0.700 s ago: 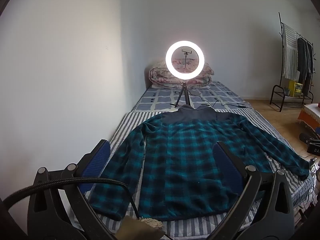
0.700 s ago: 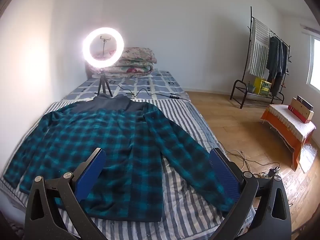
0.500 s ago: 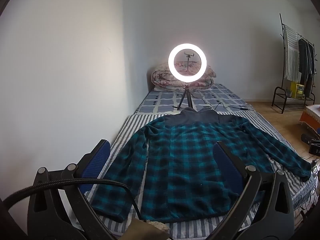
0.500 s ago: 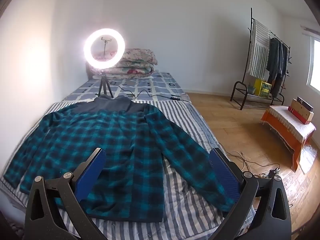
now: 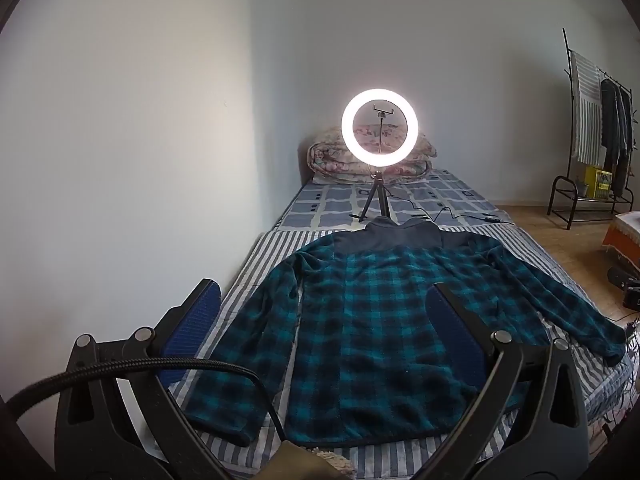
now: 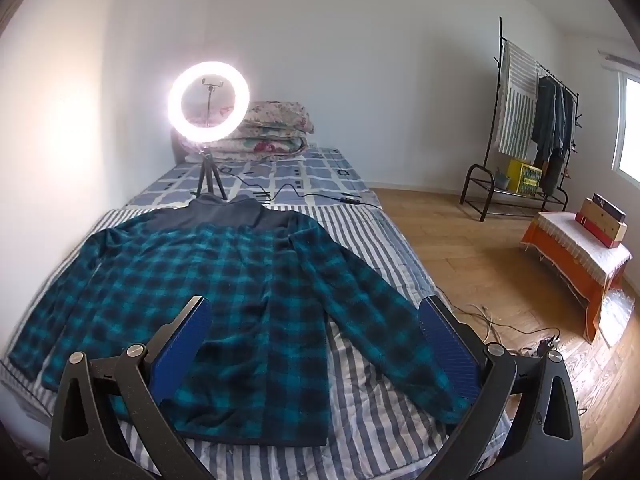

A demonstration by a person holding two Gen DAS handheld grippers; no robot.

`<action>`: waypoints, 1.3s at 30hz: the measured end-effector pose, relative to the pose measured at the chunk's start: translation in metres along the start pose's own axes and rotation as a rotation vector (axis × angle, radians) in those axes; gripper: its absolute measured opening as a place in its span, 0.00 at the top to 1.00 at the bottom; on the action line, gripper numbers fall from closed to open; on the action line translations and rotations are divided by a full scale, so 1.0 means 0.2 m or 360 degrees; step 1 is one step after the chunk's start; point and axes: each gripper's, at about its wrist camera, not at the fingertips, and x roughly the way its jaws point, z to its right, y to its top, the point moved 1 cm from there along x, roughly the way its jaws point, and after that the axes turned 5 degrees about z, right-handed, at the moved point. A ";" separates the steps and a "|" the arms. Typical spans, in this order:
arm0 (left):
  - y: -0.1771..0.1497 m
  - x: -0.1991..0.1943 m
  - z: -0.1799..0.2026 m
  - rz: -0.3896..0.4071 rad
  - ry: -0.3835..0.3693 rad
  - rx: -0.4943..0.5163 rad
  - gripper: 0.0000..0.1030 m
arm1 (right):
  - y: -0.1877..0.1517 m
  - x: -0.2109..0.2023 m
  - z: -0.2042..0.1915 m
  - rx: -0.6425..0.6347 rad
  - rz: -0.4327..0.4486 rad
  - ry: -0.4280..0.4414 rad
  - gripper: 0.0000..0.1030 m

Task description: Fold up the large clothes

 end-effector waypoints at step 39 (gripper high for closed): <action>0.02 0.03 -0.03 0.0005 0.0002 -0.0004 0.00 | 0.00 0.01 -0.03 -0.0003 0.0000 0.0007 0.00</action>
